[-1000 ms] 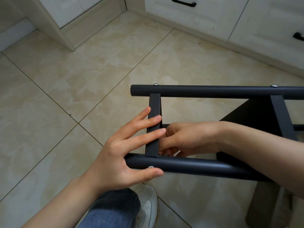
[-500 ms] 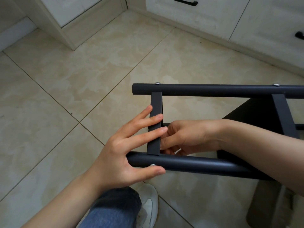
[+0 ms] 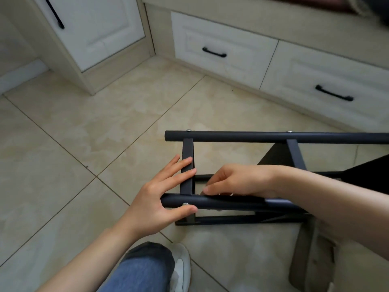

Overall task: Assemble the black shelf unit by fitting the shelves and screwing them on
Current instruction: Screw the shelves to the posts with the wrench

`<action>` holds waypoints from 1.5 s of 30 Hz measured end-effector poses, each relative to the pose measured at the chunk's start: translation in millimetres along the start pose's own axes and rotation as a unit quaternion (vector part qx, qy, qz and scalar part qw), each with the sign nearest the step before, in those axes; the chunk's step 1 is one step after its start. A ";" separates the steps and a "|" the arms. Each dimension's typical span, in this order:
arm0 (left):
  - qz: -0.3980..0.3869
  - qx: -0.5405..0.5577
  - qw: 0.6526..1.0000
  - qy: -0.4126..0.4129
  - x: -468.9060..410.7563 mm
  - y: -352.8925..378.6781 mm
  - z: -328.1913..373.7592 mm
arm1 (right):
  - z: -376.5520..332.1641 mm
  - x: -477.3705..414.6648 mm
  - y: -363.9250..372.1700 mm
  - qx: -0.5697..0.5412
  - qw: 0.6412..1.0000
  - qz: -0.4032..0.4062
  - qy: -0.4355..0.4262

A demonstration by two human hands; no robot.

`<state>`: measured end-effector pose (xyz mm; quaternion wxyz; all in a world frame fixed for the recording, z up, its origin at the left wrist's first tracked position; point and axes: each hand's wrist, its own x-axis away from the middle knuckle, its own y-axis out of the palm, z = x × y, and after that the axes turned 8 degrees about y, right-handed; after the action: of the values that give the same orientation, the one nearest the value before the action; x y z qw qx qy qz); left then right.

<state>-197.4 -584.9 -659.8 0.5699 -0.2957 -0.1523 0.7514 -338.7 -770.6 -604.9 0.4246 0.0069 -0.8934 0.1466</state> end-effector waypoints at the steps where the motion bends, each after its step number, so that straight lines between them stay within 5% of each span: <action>1: 0.015 0.003 1.000 -0.009 1.6 1.4 3.1 | 0.0 7.9 -0.5 0.036 0.999 0.026 0.001; 8: 0.134 0.179 0.953 -0.202 20.2 16.3 15.0 | 12.0 53.1 12.1 0.225 0.965 0.136 0.017; 13: 0.072 0.294 0.896 -0.324 23.5 29.2 17.1 | 18.0 66.3 19.3 0.279 0.946 0.163 0.035; 19: 0.026 0.286 0.910 -0.299 21.7 31.0 18.5 | 23.0 71.7 26.3 0.314 0.930 0.190 0.026; 34: 0.063 0.313 0.903 -0.287 12.1 31.3 27.3 | 20.2 77.7 5.9 0.284 0.935 0.213 0.003; 45: 0.083 0.338 0.898 -0.268 -19.8 11.3 54.6 | 15.3 86.0 -3.3 0.359 0.892 0.273 0.022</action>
<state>-236.3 -601.2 -618.2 0.5085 0.1161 -0.0108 0.8531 -404.8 -768.2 -547.8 0.3561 -0.0882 -0.7368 0.5679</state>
